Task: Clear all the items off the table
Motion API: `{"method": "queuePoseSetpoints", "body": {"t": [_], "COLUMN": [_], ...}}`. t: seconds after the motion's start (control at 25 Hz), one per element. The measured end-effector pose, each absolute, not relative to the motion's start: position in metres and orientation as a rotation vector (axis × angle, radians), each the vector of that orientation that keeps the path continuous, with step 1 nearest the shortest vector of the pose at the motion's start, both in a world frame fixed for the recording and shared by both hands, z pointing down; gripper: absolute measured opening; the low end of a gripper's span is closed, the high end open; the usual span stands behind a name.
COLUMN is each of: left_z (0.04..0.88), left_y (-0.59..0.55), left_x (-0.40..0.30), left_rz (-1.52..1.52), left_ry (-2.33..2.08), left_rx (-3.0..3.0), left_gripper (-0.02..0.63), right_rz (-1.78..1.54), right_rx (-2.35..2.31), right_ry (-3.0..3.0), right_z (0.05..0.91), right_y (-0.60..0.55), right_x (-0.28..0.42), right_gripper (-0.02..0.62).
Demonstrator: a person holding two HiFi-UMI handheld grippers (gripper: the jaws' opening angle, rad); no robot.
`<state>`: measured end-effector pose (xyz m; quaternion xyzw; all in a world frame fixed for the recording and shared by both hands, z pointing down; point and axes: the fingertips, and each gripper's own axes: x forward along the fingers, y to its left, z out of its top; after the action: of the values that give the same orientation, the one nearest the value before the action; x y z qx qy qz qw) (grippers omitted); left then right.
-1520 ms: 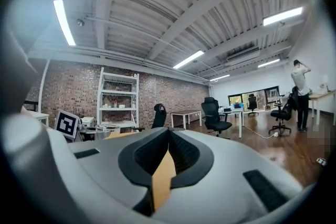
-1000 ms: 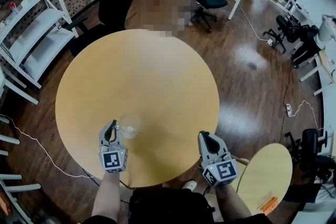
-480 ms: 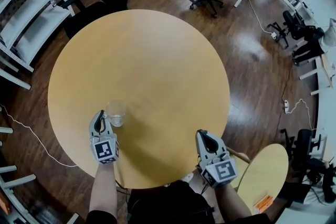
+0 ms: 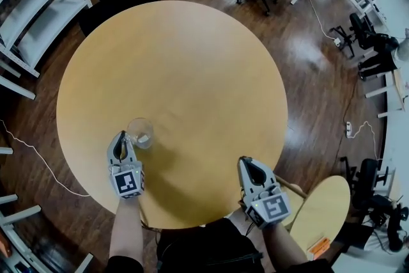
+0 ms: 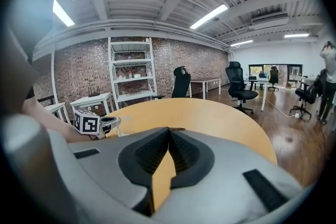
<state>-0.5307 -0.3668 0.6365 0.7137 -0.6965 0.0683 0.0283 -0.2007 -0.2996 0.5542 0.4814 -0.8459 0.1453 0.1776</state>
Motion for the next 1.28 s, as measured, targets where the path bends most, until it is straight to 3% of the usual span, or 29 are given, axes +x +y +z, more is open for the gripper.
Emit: {"method": "queuePoseSetpoints", "body": {"t": [0.36, 0.52, 0.72, 1.04, 1.28], "left_z": [0.653, 0.654, 0.656, 0.672, 0.660], "left_y": [-0.347, -0.340, -0.322, -0.299, -0.280], "left_x": [-0.535, -0.541, -0.539, -0.531, -0.528], "left_rz": [0.270, 0.252, 0.270, 0.322, 0.274], "left_ry": [-2.146, -2.132, -2.112, -2.095, -2.114], "left_rx": [2.175, 2.128, 2.096, 2.012, 2.025], "left_gripper": [0.002, 0.081, 0.084, 0.152, 0.152], "right_rz": [0.431, 0.435, 0.431, 0.441, 0.441], "right_rx": [1.310, 1.303, 1.296, 1.285, 1.305], "right_ry": [-2.415, -2.428, -2.444, -2.472, -2.493], "right_z": [0.563, 0.563, 0.563, 0.561, 0.554], "right_y": [-0.295, -0.293, -0.289, -0.279, -0.273], "right_x": [-0.222, -0.231, -0.233, -0.242, -0.246], "right_gripper": [0.006, 0.006, 0.006, 0.006, 0.006]}}
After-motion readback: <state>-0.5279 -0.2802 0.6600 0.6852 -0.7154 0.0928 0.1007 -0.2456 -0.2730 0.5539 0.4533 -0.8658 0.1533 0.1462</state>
